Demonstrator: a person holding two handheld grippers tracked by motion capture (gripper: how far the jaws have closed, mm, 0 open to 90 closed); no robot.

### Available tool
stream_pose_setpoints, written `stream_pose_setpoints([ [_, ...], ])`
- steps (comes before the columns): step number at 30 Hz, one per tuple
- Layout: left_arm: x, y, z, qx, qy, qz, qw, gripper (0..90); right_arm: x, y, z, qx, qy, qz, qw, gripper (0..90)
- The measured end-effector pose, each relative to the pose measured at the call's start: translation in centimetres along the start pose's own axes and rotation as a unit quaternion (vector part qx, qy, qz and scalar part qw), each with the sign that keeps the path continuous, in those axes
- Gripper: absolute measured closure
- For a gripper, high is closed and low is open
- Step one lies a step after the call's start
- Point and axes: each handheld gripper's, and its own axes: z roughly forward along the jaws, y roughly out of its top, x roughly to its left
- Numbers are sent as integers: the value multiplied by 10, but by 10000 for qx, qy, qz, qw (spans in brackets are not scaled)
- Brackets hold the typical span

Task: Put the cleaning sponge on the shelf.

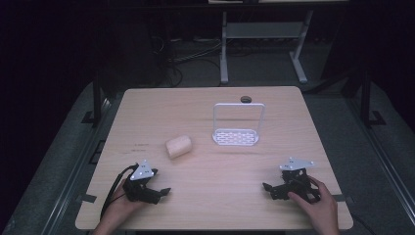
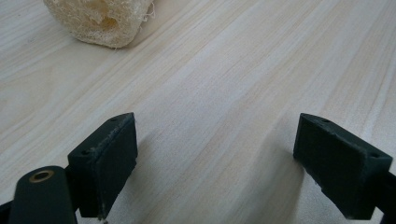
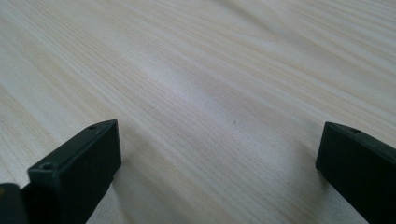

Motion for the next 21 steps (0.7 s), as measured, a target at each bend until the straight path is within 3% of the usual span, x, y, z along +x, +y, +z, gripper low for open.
stream_pose_setpoints([
  [21, 7, 5, -5, 15, 41, -94, 9999, 137, 1, 0, 0, -15, -42, 26, 10000, 0],
])
